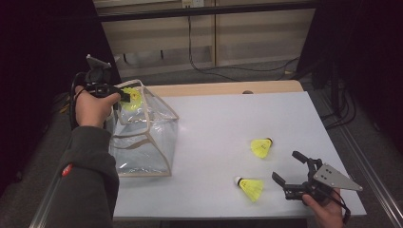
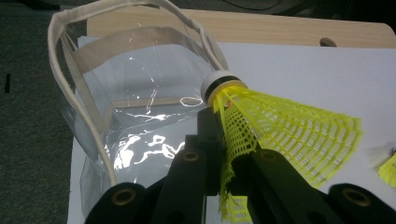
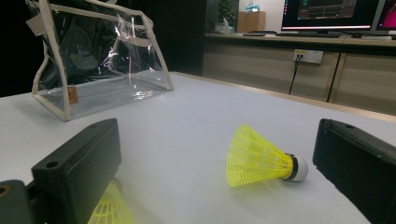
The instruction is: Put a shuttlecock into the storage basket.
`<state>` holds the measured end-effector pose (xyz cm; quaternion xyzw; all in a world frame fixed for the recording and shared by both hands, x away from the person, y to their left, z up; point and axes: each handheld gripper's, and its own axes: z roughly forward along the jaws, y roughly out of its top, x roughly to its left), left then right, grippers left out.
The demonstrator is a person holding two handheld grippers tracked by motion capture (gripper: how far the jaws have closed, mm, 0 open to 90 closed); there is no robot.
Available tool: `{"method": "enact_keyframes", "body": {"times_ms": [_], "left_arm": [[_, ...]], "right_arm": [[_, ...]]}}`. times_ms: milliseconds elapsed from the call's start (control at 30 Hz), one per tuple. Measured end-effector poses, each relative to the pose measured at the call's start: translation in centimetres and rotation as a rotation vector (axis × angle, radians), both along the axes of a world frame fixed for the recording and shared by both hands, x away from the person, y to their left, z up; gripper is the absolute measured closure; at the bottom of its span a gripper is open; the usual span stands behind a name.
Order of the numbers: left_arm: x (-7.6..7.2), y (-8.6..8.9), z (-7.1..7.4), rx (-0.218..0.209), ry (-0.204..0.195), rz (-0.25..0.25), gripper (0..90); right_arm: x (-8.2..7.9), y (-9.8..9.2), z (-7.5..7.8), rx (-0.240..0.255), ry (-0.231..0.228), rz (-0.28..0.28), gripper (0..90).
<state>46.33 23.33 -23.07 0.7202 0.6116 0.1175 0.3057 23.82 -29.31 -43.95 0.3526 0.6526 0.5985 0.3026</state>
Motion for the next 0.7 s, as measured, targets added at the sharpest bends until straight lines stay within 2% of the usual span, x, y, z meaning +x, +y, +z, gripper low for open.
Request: {"method": "enact_keyframes", "body": {"times_ms": [700], "left_arm": [[0.53,0.01,-1.01,0.006,0.01,0.011,87.1]], "right_arm": [[-0.03,-0.02,0.02,0.0,0.001,-0.002,0.8]]}}
